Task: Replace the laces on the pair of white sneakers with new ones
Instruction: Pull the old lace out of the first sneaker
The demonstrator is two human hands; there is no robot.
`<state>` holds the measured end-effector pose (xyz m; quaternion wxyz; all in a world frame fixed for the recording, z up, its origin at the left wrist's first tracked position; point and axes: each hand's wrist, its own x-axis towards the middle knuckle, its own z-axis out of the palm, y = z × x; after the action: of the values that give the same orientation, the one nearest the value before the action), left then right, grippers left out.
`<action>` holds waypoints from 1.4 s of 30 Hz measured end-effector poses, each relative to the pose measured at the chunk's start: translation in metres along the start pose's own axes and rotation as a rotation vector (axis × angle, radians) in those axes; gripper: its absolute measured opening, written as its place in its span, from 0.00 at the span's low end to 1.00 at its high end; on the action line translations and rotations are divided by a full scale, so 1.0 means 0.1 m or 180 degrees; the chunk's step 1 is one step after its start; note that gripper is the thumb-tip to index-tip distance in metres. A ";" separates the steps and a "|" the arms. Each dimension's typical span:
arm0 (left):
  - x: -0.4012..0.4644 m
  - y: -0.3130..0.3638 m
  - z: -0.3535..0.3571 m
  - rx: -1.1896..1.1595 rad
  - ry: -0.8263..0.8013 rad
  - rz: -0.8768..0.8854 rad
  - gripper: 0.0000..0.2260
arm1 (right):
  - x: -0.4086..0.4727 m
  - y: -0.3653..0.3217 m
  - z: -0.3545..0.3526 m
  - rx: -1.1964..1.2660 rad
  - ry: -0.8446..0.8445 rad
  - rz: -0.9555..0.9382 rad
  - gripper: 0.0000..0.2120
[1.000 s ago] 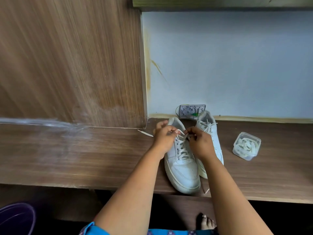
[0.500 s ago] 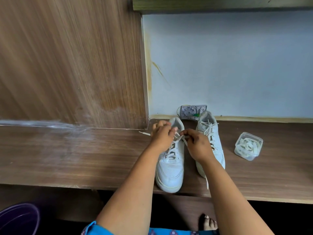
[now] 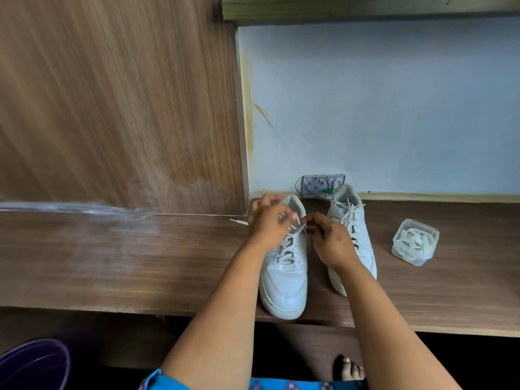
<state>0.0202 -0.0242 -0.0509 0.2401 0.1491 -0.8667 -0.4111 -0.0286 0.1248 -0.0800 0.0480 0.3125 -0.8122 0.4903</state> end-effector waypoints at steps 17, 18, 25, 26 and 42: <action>-0.08 -0.06 -0.12 0.1503 -0.1178 -0.0345 0.12 | 0.07 -0.11 0.14 -0.0501 0.0128 -0.0128 0.10; -0.09 -0.04 -0.09 0.1485 -0.1231 -0.0234 0.12 | 0.09 -0.12 0.15 -0.0662 0.0084 -0.0085 0.14; -0.15 0.10 -0.53 -0.0969 -0.2738 -0.0726 0.09 | 0.41 -0.41 0.13 -0.1665 -0.1440 0.0305 0.17; -0.16 0.11 -0.61 -0.1026 -0.3144 -0.0795 0.09 | 0.42 -0.42 0.12 -0.1359 -0.1410 0.0456 0.14; -0.04 0.03 -0.16 -0.0943 -0.0872 -0.1816 0.02 | 0.24 -0.33 0.02 -0.0240 -0.0366 0.0672 0.12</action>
<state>0.0322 -0.0306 -0.0411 0.0160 0.2923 -0.7452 -0.5992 -0.0284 0.1012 -0.0466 -0.0387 0.2508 -0.8598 0.4430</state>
